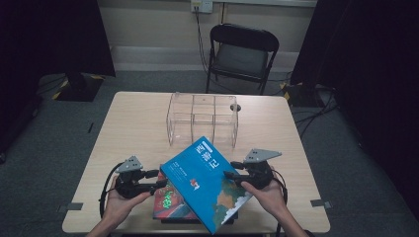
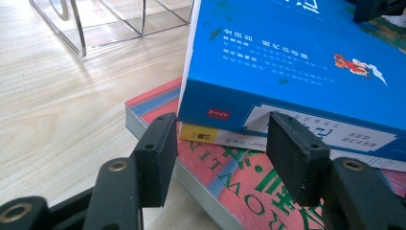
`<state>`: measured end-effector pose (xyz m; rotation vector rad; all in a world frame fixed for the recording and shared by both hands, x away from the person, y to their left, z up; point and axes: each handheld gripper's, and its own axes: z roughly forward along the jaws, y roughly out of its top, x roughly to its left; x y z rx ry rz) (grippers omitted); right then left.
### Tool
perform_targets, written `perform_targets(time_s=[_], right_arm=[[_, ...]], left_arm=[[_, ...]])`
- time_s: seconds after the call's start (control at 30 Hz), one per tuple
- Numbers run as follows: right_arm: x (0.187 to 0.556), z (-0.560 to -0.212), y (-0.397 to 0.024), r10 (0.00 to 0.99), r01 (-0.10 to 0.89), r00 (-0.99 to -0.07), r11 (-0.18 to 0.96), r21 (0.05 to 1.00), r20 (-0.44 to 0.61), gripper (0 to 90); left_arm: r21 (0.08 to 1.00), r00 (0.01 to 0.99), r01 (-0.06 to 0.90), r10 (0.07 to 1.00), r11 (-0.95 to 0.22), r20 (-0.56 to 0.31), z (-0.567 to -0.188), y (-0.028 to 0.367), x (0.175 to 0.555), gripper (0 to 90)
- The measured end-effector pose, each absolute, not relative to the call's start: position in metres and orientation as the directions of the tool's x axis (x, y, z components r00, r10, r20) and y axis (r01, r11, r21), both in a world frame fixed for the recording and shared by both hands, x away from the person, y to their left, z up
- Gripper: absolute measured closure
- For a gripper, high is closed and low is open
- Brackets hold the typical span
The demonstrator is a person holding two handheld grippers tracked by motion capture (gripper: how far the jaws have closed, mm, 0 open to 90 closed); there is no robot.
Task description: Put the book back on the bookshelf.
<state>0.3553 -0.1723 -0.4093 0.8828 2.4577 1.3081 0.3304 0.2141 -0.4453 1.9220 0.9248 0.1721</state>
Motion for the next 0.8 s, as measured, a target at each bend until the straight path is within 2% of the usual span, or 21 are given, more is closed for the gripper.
perform_targets(time_s=[0.13, 0.23, 0.3, 0.47, 0.6, 0.8], right_arm=[[0.362, -0.412, -0.171, 0.593, 0.420, -0.797, 0.404, 0.813, 0.117, 49.6], [0.362, -0.407, -0.167, 0.592, 0.415, -0.801, 0.448, 0.792, 0.085, 47.1], [0.363, -0.405, -0.167, 0.585, 0.406, -0.808, 0.472, 0.783, 0.067, 45.9], [0.362, -0.411, -0.174, 0.597, 0.440, -0.792, 0.409, 0.799, 0.131, 44.0], [0.357, -0.411, -0.174, 0.608, 0.435, -0.786, 0.412, 0.801, 0.115, 42.1], [0.350, -0.413, -0.176, 0.621, 0.447, -0.773, 0.388, 0.806, 0.129, 39.6]], left_arm=[[0.816, 0.699, 0.520, 0.675, -0.252, -0.236, -0.445, 0.212, 0.334, 44.7], [0.816, 0.695, 0.522, 0.677, -0.247, -0.240, -0.446, 0.211, 0.338, 44.5], [0.809, 0.695, 0.519, 0.687, -0.276, -0.212, -0.448, 0.208, 0.342, 44.6], [0.800, 0.691, 0.527, 0.694, -0.289, -0.204, -0.448, 0.203, 0.350, 47.9], [0.798, 0.682, 0.542, 0.693, -0.264, -0.234, -0.450, 0.202, 0.356, 47.4], [0.798, 0.677, 0.538, 0.704, -0.271, -0.218, -0.450, 0.199, 0.362, 47.0]])
